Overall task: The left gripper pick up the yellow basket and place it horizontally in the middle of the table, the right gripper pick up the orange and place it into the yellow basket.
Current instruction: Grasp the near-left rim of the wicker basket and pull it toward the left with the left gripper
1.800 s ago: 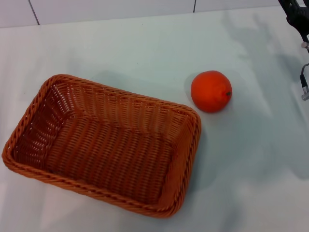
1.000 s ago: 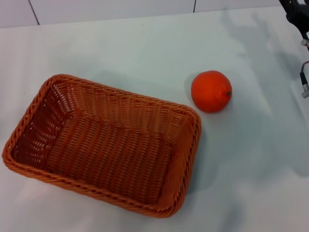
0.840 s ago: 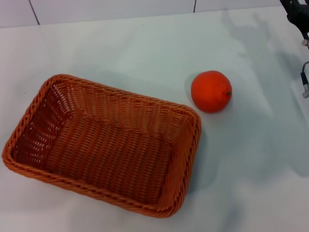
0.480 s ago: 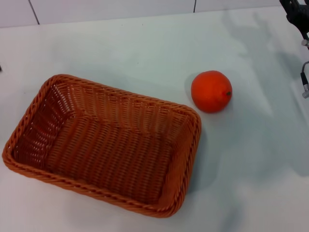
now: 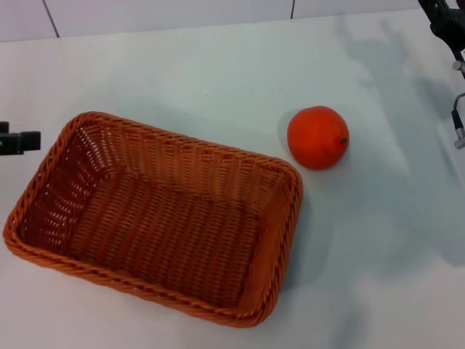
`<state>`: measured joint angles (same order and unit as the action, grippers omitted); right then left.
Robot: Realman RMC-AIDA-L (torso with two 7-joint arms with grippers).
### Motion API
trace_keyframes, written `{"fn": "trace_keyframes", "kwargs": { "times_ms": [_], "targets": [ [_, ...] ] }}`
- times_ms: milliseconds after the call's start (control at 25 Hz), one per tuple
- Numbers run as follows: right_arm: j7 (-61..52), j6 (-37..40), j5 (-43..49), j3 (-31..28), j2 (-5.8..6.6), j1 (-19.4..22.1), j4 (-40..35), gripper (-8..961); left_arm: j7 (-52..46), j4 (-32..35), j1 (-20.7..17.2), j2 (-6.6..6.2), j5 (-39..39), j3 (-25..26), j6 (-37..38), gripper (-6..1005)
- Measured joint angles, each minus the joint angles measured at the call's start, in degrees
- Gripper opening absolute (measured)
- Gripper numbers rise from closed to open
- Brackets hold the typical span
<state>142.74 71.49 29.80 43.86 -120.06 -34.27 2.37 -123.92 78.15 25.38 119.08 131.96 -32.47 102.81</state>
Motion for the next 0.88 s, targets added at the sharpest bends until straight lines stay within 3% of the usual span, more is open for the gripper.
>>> {"fn": "trace_keyframes", "kwargs": {
  "times_ms": [400,880],
  "targets": [
    [-0.01,-0.67,0.00,-0.05,0.00,0.37,0.10,929,-9.13,-2.40,5.72,0.37,11.41,-3.16,-0.73,808],
    [0.37,-2.14,-0.03,-0.30,0.00,-0.45,0.00,929,-12.53,-2.82,9.68,2.93,22.35,-7.98,-2.71,798]
  ]
}}
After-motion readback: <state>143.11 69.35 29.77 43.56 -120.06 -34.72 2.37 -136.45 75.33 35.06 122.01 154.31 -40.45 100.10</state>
